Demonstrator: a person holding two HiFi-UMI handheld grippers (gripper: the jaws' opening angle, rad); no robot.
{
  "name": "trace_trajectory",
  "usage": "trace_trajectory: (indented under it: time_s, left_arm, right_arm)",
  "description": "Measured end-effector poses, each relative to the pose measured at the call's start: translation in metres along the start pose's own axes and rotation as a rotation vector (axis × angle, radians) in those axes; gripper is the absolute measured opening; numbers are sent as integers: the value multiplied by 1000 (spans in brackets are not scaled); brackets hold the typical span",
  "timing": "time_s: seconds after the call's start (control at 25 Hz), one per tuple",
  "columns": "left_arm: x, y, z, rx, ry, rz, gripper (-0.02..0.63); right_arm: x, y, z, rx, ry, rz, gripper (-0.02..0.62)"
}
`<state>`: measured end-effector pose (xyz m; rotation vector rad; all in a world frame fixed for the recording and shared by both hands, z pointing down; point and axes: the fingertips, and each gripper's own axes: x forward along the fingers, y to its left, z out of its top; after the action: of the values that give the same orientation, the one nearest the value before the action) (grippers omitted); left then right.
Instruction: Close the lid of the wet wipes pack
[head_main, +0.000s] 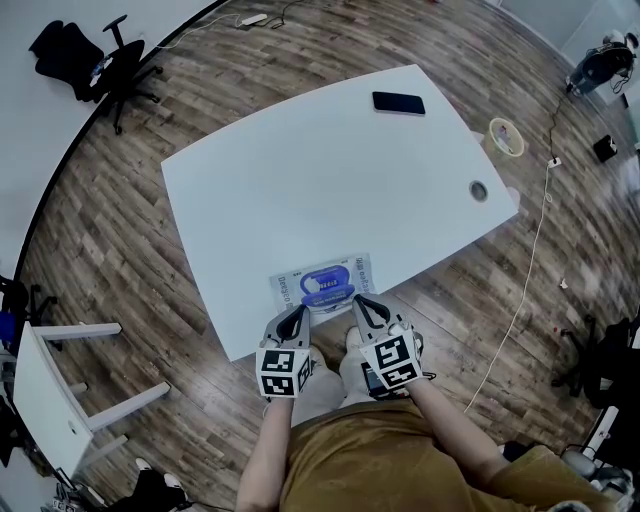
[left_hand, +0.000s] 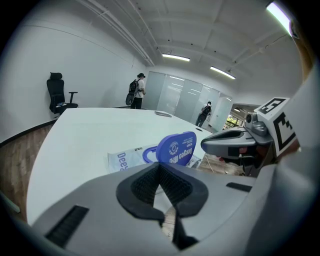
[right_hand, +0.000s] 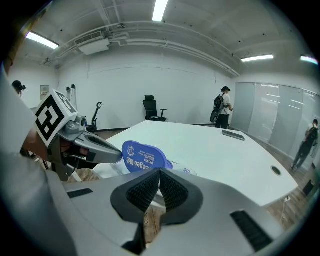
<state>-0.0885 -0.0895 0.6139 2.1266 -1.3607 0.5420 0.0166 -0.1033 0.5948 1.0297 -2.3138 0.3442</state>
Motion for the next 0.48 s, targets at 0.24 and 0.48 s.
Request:
trace_trajectory:
  time_s: [0.24, 0.48]
  left_arm:
    - [4, 5, 1, -4, 5, -2, -6]
    - [10, 8, 3, -7, 12, -2, -6]
  right_arm:
    - [7, -1, 3, -2, 4, 4, 9]
    - [16, -2, 4, -5, 12, 13, 9]
